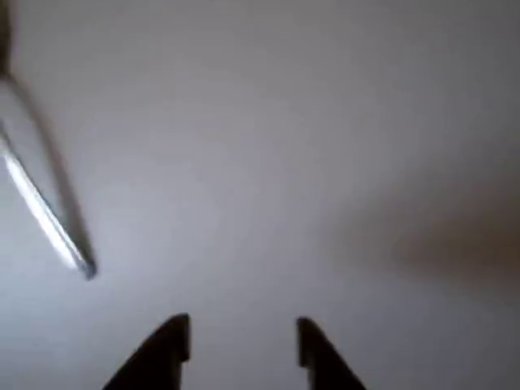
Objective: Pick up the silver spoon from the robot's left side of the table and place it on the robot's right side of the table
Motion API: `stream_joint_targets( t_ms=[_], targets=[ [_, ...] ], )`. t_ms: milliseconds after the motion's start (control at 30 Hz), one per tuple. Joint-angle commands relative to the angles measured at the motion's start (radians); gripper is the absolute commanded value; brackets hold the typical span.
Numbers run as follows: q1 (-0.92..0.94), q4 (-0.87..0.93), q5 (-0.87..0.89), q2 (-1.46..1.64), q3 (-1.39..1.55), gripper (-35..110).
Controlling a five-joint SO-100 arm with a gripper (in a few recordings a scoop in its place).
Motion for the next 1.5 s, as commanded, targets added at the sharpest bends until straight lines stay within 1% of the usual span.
stream_joint_targets(
  t_ms=[0, 100, 333, 600, 833, 1200, 1333, 1467],
  targets=[
    [-0.051, 0.046, -0.012, -0.359, -0.360, 16],
    [-0.069, 0.043, 0.003, -0.425, -0.451, 15],
    [-0.124, 0.179, -0.011, -0.603, -0.752, 17],
    [-0.146, 0.229, -0.026, -0.785, -0.985, 19],
    [-0.155, 0.318, -0.058, -0.979, -1.259, 21],
    [-0.135, 0.331, -0.100, -1.144, -1.454, 20],
    [-0.130, 0.331, -0.109, -1.192, -1.480, 20],
    [-0.120, 0.318, -0.114, -1.232, -1.486, 16]
  ],
)
